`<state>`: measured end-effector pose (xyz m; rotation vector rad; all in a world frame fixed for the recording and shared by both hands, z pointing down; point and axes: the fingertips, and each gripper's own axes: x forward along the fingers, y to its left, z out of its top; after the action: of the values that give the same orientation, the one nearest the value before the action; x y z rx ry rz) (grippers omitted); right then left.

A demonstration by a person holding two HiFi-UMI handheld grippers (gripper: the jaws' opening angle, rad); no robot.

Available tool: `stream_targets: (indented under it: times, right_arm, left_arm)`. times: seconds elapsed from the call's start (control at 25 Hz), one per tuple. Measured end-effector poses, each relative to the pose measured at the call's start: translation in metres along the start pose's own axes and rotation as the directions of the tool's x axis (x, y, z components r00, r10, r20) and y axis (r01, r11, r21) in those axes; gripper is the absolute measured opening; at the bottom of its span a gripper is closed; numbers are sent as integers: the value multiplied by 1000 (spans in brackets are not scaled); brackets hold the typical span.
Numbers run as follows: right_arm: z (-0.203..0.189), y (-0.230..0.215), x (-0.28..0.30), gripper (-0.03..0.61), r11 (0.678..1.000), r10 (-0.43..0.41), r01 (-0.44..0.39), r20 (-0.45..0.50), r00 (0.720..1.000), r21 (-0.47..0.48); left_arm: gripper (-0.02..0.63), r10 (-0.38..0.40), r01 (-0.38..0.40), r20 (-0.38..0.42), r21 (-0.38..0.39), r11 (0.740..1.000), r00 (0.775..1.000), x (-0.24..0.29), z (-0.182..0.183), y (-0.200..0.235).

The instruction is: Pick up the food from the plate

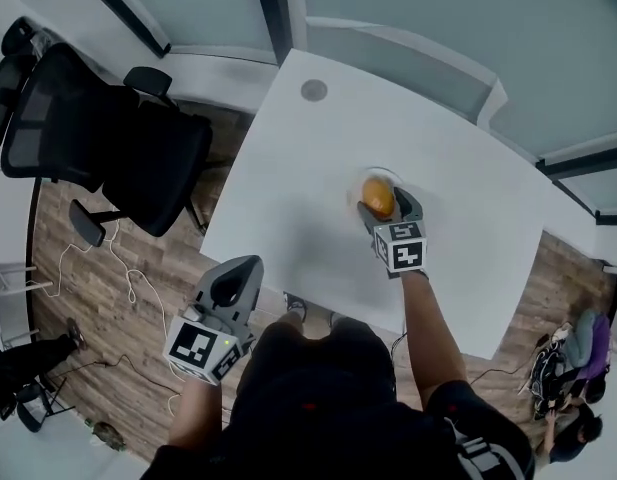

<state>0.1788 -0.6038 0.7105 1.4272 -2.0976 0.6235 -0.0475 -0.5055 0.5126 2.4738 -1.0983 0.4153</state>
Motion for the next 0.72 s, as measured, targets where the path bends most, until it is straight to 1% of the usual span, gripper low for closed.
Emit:
stream_targets:
  times: [0.08,0.2,0.36,0.52,0.6,0.72]
  right_arm:
    - [3,3,0,348,1000,-4,4,12,1000,-5]
    - [17,2,-11,344,1000,-17,17,57,998,4]
    - [43,5,-49,344,999,-30,27,145,989,24]
    - [82,17,-109,342,999,-27,32,280,960,-14]
    - [101,22,-141,342,998,-38,54,339,940,-37]
    - [121,26,-190,342,995,-74,95,407,911,-32]
  left_arm:
    - [20,5,-5,-2,-6,1000,1000,-2,-2,4]
    - [20,-3,3,9,-3,1000,1000,-3,2,4]
    - [20,-38,38,39,9,999,999,-4,15,-3]
    - [20,-101,98,75,46,994,992,-6,34,-20]
    - [20,-135,128,95,74,989,986,-6,47,-31]
    - [20,-188,172,129,125,977,974,-8,65,-51]
